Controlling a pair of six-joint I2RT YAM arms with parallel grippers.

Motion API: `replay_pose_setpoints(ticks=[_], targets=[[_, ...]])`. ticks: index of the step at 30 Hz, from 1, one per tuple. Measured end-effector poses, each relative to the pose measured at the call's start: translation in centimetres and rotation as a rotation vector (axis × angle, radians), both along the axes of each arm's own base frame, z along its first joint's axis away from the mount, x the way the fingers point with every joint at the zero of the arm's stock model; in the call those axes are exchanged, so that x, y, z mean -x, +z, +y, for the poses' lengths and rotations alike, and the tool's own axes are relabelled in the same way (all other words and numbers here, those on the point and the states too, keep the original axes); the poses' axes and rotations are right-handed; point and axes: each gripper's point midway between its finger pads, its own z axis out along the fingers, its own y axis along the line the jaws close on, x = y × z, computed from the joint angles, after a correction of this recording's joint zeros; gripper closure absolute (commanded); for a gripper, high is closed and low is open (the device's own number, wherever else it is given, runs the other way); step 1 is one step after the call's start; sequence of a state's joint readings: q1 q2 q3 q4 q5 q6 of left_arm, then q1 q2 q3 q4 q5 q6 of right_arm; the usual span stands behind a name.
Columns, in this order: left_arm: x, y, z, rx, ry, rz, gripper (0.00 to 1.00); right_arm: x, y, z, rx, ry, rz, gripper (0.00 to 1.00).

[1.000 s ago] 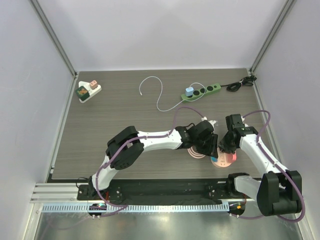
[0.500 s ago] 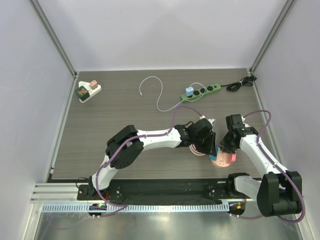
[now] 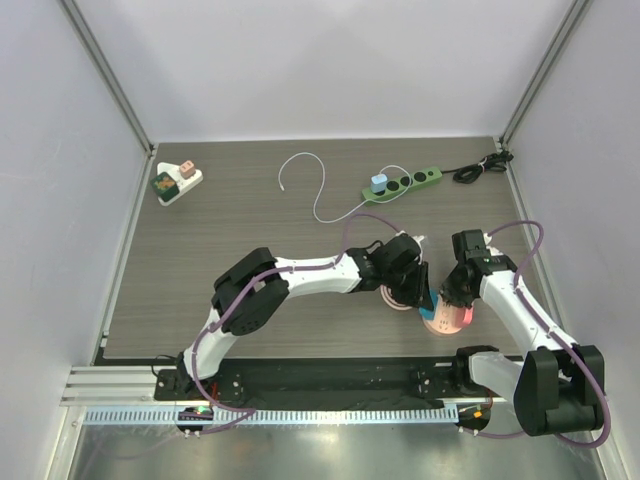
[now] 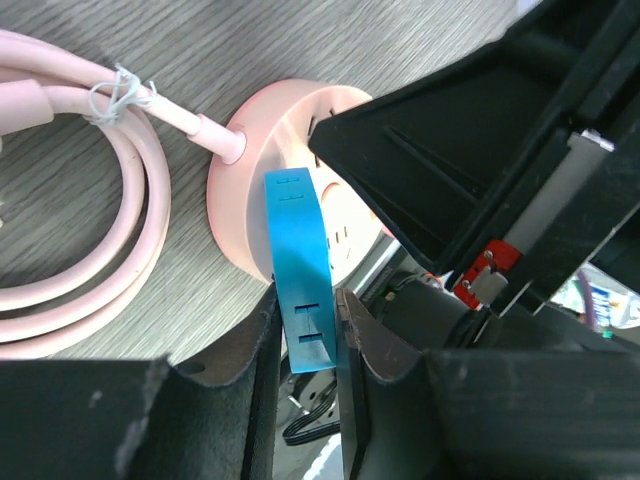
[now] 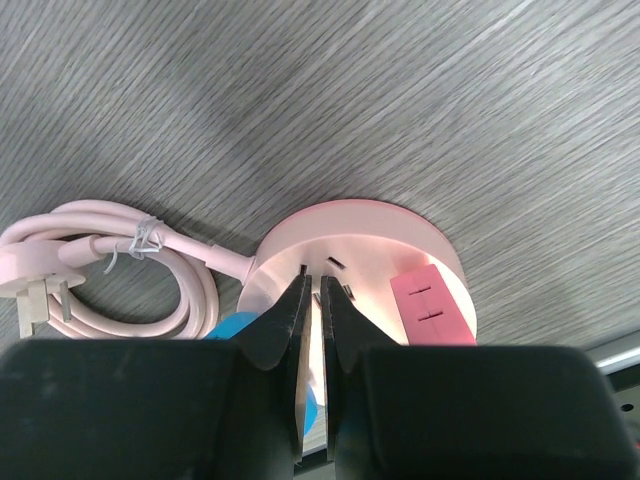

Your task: Pull the plug off the socket

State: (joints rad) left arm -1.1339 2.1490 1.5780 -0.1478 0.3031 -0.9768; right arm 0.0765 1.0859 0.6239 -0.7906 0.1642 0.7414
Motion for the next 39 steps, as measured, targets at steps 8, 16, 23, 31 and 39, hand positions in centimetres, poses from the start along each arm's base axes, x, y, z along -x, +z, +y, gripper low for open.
replay_pose_setpoints(ticks=[8, 16, 23, 31, 39], targets=[[-0.1, -0.3, -0.5, 0.071, 0.030, 0.067, 1.00, 0.0, 0.0, -0.4, 0.023, -0.008, -0.003, 0.86], [-0.1, -0.4, -0.5, 0.132, 0.046, 0.099, 1.00, -0.1, 0.0, -0.6, 0.034, -0.013, -0.004, 0.86], [-0.2, -0.2, -0.5, 0.161, 0.057, 0.108, 1.00, -0.1, 0.0, -0.7, 0.036, -0.015, -0.005, 0.86], [-0.8, 0.0, -0.2, 0.286, 0.121, 0.192, 1.00, -0.3, 0.1, -0.8, 0.044, -0.021, -0.016, 0.86], [-1.0, 0.0, -0.3, 0.395, 0.151, 0.264, 1.00, -0.7, 0.2, -0.9, 0.058, -0.023, -0.033, 0.86]])
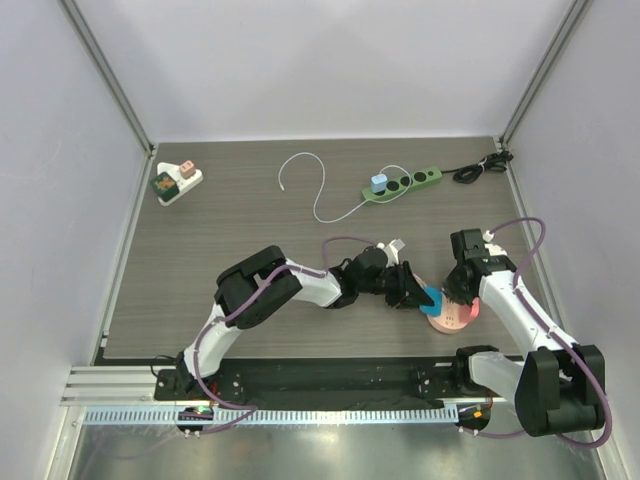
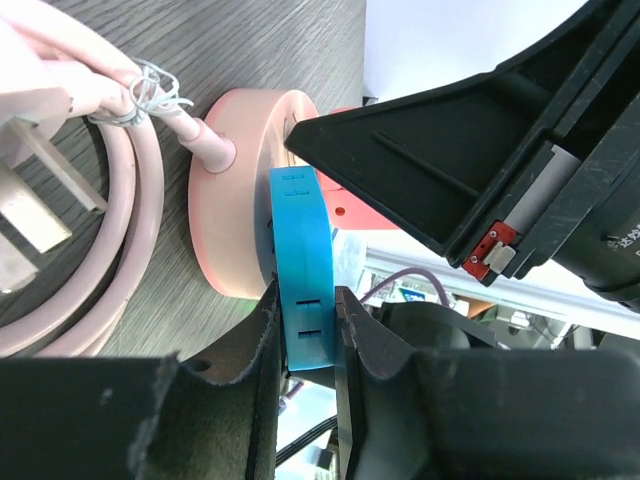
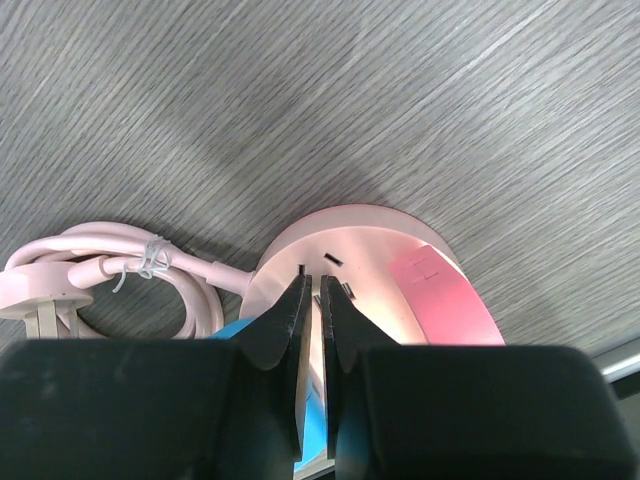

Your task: Pull the plug off the socket

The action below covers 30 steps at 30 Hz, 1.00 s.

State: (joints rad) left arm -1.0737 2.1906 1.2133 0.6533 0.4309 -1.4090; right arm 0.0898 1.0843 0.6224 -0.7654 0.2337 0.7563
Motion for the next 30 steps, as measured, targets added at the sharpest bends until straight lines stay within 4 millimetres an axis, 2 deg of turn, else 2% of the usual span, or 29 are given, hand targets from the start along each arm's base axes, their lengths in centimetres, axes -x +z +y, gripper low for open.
replay_pose_setpoints(ticks=[5, 11, 23, 30], targets=[[0.3, -0.7, 0.4, -0.050, -0.034, -0.089, 1.00, 0.1, -0.1, 0.3, 0.003, 0.014, 0.005, 0.86], [0.3, -0.1, 0.7, -0.088, -0.067, -0.230, 1.00, 0.1, -0.1, 0.8, -0.011, 0.019, 0.005, 0.86], [0.0, -0.4, -0.5, 0.053, -0.082, -0.131, 1.00, 0.0, -0.1, 0.2, 0.020, 0.008, 0.002, 0.86], [-0.6, -0.3, -0.4, -0.034, -0.033, -0.014, 1.00, -0.1, -0.1, 0.3, 0.017, 0.007, -0.002, 0.86]])
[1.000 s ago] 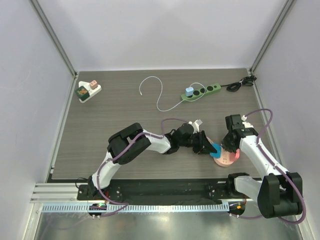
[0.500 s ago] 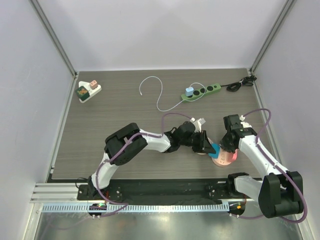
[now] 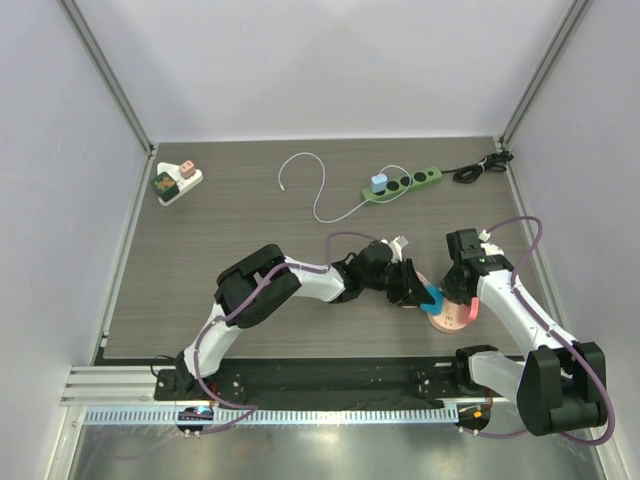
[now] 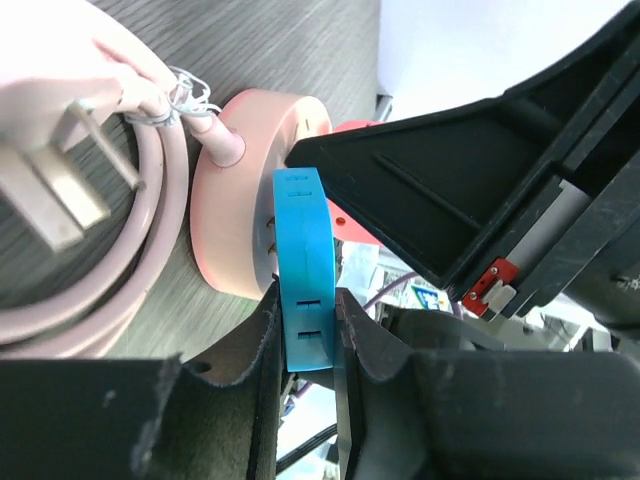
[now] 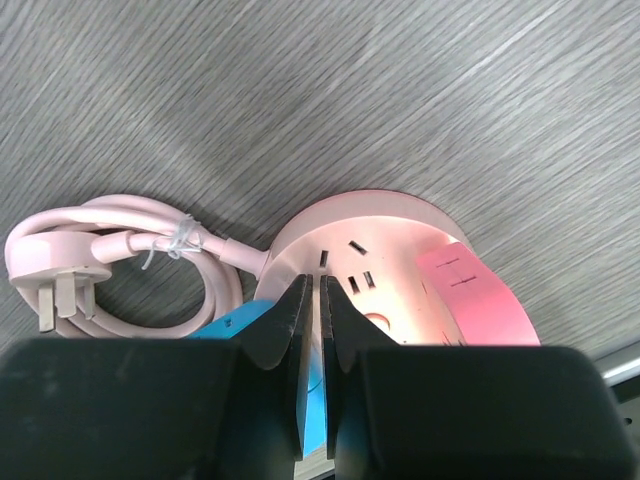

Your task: Pull the plug off the socket

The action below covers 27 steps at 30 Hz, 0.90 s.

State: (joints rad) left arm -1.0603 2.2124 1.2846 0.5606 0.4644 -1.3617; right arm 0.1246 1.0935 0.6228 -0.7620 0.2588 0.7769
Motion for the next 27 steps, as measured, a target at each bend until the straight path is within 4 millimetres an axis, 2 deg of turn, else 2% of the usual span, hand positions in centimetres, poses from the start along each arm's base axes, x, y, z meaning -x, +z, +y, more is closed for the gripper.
replay_pose_setpoints(ticks=[5, 11, 15, 20, 22, 27], targets=[[-0.7, 0.9, 0.5, -0.029, 0.055, 0.021, 1.00, -0.3, 0.2, 0.3, -0.014, 0.001, -0.013, 0.86], [-2.6, 4.1, 0.4, 0.126, 0.067, 0.004, 1.00, -0.2, 0.0, -0.7, 0.032, -0.026, -0.001, 0.86], [-2.5, 4.0, 0.5, 0.141, 0.052, 0.000, 1.00, -0.2, 0.0, -1.0, 0.042, -0.032, 0.000, 0.86], [-1.9, 3.6, 1.2, 0.058, 0.040, -0.028, 1.00, -0.1, 0.0, -0.5, 0.023, -0.019, 0.004, 0.86], [-1.4, 4.5, 1.9, 0.021, 0.028, -0.081, 1.00, -0.1, 0.0, -0.3, 0.014, -0.015, 0.003, 0.86], [-0.9, 8.8, 5.0, -0.080, 0.031, -0.275, 1.00, 0.1, 0.0, 0.3, -0.016, 0.008, 0.008, 0.86]])
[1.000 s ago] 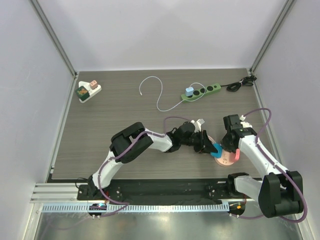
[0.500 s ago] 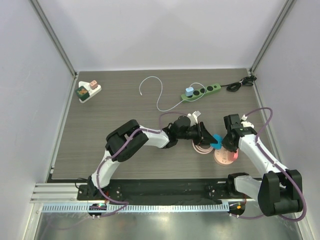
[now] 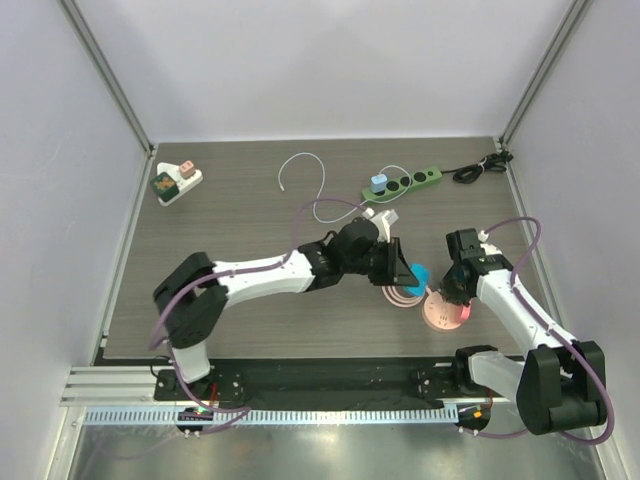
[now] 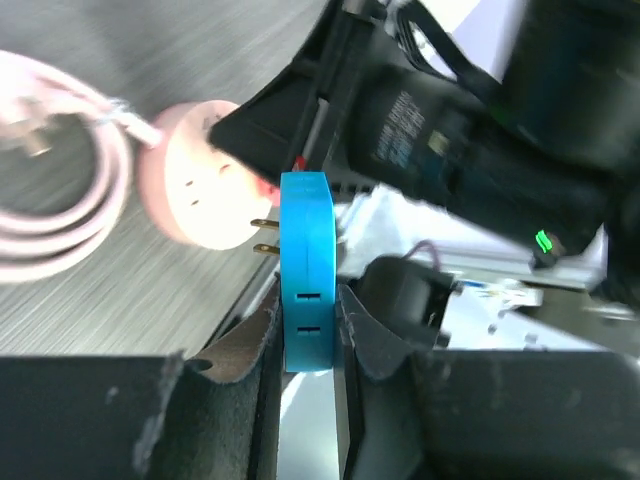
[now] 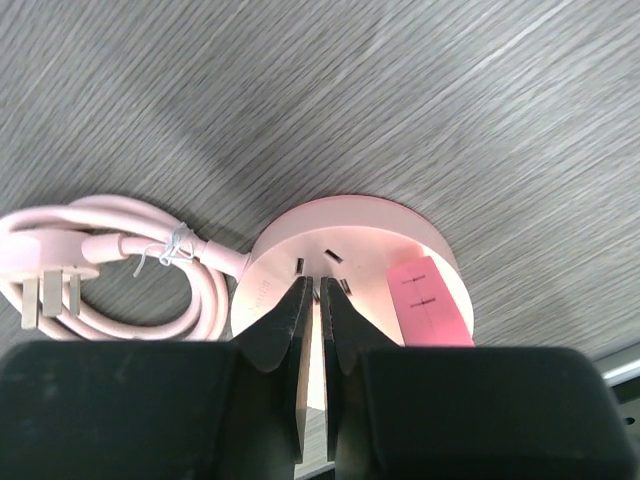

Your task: Pull the plug off the socket

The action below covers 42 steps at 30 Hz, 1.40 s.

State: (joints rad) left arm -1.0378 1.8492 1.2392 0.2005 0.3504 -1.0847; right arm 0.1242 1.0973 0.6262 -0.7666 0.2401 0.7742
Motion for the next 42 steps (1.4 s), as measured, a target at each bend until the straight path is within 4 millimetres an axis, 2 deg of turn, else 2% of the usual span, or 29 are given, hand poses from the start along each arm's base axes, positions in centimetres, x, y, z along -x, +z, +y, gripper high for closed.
replay_pose_setpoints(ticks=[3, 6, 8, 10, 12, 15, 18, 23, 27, 30, 31, 33, 34, 35, 37, 40, 42], targets=[[-0.8, 0.7, 2.8, -0.162, 0.069, -0.119, 1.00, 0.1, 0.0, 0.6, -0.029, 0.028, 0.005, 0.86], [-2.3, -0.5, 6.0, -0.377, 0.158, -0.220, 1.00, 0.4, 0.1, 1.3, -0.062, 0.049, 0.012, 0.86], [-2.8, -3.0, 9.2, -0.549, 0.203, -0.259, 1.00, 0.5, 0.3, 1.7, -0.080, 0.061, 0.008, 0.86], [-2.4, -5.8, 12.4, -0.709, 0.221, -0.276, 1.00, 0.5, 0.6, 1.9, -0.092, 0.069, -0.001, 0.85], [-1.6, -8.6, 16.5, -0.901, 0.240, -0.300, 1.00, 0.3, 0.9, 2.1, -0.100, 0.076, -0.014, 0.85], [-0.5, -10.2, 20.1, -1.099, 0.242, -0.372, 1.00, 0.2, 1.2, 2.3, -0.112, 0.083, -0.028, 0.85], [-0.2, -10.3, 21.4, -1.232, 0.244, -0.464, 1.00, 0.3, 1.2, 2.4, -0.117, 0.088, -0.026, 0.85], [-1.2, -9.7, 21.1, -1.417, 0.289, -0.607, 1.00, 0.4, 1.2, 2.6, -0.126, 0.096, -0.021, 0.84], [-1.4, -10.6, 22.0, -1.540, 0.270, -0.654, 1.00, 0.4, 1.3, 2.6, -0.130, 0.097, -0.026, 0.83], [-1.0, -11.3, 23.1, -1.582, 0.235, -0.654, 0.80, 0.3, 1.7, 2.7, -0.132, 0.098, -0.039, 0.83], [-0.9, -11.5, 23.3, -1.584, 0.229, -0.652, 0.64, 0.3, 1.7, 2.7, -0.132, 0.099, -0.041, 0.83], [-0.6, -11.8, 23.7, -1.591, 0.205, -0.647, 0.47, 0.1, 1.9, 2.7, -0.133, 0.100, -0.048, 0.83], [-0.6, -11.7, 23.7, -1.586, 0.199, -0.646, 0.30, 0.1, 2.0, 2.7, -0.134, 0.100, -0.048, 0.83], [-0.5, -11.7, 23.6, -1.578, 0.195, -0.646, 0.24, 0.1, 2.0, 2.7, -0.135, 0.101, -0.049, 0.83], [-0.5, -11.2, 23.3, -1.547, 0.196, -0.645, 0.11, 0.1, 2.0, 2.8, -0.137, 0.101, -0.048, 0.83], [-0.6, -10.3, 22.7, -1.494, 0.208, -0.647, 0.04, 0.2, 2.0, 2.8, -0.138, 0.102, -0.046, 0.83], [-0.6, -9.5, 22.4, -1.455, 0.209, -0.649, 0.03, 0.1, 2.0, 2.8, -0.139, 0.103, -0.047, 0.83]])
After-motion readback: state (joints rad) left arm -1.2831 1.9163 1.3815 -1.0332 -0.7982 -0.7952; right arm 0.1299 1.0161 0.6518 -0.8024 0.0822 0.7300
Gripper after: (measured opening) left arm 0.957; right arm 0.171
